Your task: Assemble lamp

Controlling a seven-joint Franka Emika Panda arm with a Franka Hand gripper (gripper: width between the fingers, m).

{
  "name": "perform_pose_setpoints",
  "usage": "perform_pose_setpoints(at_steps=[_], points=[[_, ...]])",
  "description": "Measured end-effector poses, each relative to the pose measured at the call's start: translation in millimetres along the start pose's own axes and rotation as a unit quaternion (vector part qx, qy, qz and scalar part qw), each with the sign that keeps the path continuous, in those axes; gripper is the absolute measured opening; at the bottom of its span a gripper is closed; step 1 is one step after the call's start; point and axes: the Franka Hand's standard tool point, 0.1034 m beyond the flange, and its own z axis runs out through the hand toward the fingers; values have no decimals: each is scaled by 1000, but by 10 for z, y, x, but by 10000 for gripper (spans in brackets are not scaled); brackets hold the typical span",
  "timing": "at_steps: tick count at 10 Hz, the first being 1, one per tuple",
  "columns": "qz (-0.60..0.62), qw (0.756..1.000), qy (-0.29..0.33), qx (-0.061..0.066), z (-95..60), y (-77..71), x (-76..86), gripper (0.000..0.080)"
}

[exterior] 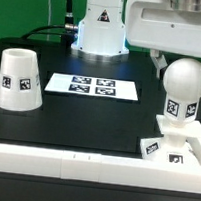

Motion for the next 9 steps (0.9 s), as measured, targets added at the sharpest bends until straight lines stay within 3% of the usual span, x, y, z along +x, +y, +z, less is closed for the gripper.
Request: perform_pose_setpoints(at_steps=[5, 6, 9], points=[[-165, 986, 0, -1, 8, 10, 6, 698], [-240, 971, 10, -12, -1, 24, 39, 698], [-376, 926, 14, -20, -38, 17, 78, 698]])
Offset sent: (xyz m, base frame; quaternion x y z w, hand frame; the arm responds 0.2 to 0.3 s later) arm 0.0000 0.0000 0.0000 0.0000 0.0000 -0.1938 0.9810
